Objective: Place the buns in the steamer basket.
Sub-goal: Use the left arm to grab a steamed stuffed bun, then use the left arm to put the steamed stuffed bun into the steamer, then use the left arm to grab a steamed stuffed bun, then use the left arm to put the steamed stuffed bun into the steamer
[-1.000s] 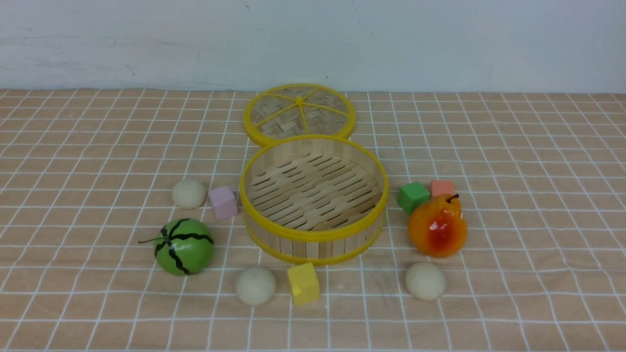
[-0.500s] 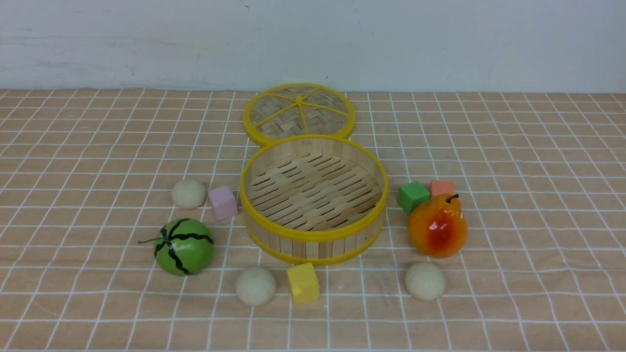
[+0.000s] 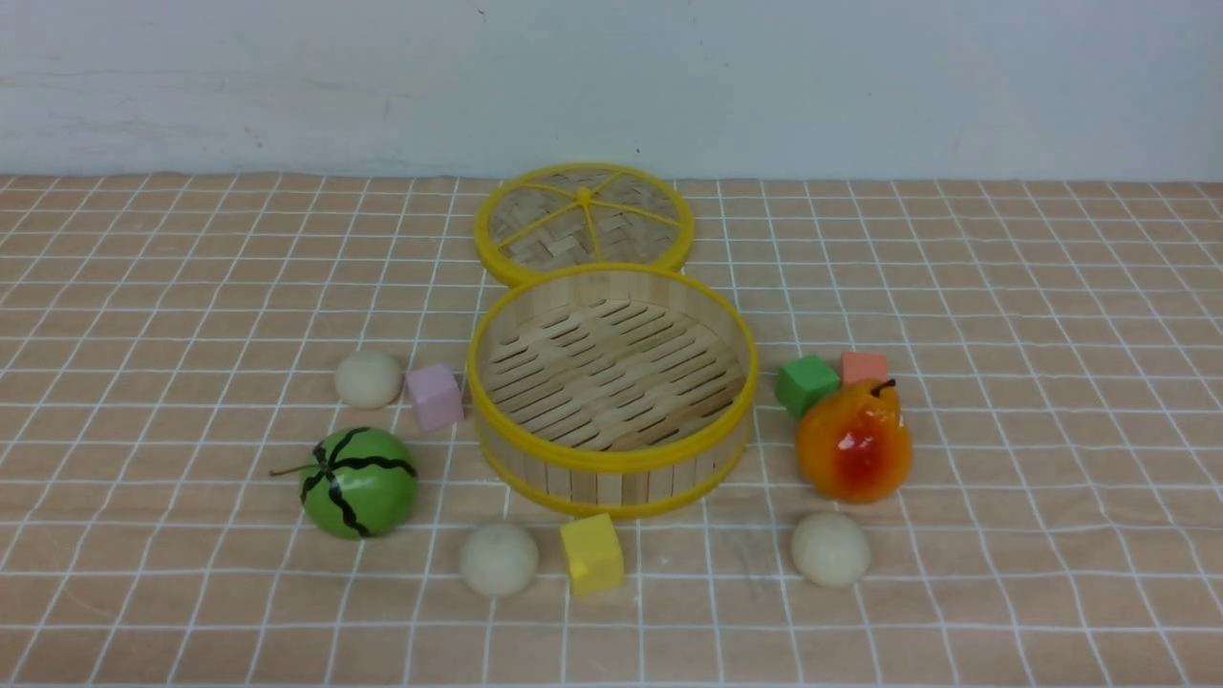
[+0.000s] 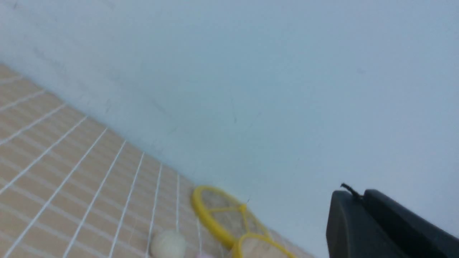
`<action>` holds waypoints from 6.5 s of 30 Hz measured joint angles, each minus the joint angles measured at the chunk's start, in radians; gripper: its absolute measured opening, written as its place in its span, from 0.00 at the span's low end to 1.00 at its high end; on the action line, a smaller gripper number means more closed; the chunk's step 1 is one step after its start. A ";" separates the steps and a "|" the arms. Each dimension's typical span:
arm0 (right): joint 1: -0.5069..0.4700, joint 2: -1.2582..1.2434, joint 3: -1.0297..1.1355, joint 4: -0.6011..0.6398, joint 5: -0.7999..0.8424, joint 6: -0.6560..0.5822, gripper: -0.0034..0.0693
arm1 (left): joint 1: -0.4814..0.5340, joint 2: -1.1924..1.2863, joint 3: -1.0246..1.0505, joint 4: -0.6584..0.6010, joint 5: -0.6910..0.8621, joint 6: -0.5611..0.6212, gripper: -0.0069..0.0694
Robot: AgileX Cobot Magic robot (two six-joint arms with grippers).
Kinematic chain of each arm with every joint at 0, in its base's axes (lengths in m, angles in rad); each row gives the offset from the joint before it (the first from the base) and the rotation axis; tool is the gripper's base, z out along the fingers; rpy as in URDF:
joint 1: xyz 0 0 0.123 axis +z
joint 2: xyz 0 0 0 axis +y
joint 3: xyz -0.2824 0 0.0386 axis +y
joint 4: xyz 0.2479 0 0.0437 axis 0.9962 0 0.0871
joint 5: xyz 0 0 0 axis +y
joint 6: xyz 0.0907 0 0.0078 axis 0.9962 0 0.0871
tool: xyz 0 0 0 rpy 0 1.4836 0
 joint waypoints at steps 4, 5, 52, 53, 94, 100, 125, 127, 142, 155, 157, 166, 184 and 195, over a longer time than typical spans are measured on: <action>0.000 0.000 0.000 0.000 0.000 0.000 0.38 | 0.000 0.000 -0.086 0.087 0.023 -0.015 0.14; 0.000 0.000 0.000 0.000 0.000 0.000 0.38 | 0.000 0.005 -0.152 0.117 0.056 -0.020 0.14; 0.000 0.000 0.000 0.000 0.000 0.000 0.38 | -0.088 1.952 -1.594 0.173 0.917 0.237 0.29; 0.000 0.000 0.000 0.000 0.000 0.000 0.38 | -0.097 1.967 -1.607 0.175 0.917 0.246 0.31; 0.000 0.000 0.000 0.000 0.000 0.000 0.38 | -0.102 1.996 -1.793 0.011 0.994 0.338 0.07; 0.000 0.000 0.000 0.000 0.000 0.000 0.38 | -0.122 2.024 -1.806 -0.327 0.960 0.501 0.08; 0.000 0.000 0.000 0.000 0.000 0.000 0.38 | -0.184 1.996 -1.824 -0.336 1.075 0.661 0.62; 0.000 0.000 0.000 0.000 0.000 0.000 0.38 | -0.182 1.942 -1.826 -0.298 1.118 0.664 0.63; 0.000 0.000 0.000 -0.031 0.001 0.000 0.38 | -0.182 1.494 -1.521 -0.316 1.333 0.838 0.61; 0.000 0.000 0.000 -0.031 0.001 0.000 0.38 | -0.398 1.604 -1.244 -0.182 1.118 0.735 0.52; 0.000 0.000 0.001 -0.031 0.001 0.000 0.38 | -0.413 1.644 -1.244 -0.135 1.045 0.676 0.51; 0.000 0.000 0.001 -0.034 0.001 0.000 0.38 | -0.417 1.775 -1.243 -0.001 0.952 0.590 0.51; 0.000 0.000 0.001 -0.034 0.001 0.000 0.38 | -0.417 1.854 -1.243 0.040 0.900 0.589 0.25; 0.000 0.000 0.001 -0.034 0.001 0.000 0.38 | -0.417 1.778 -1.392 0.067 1.032 0.613 0.08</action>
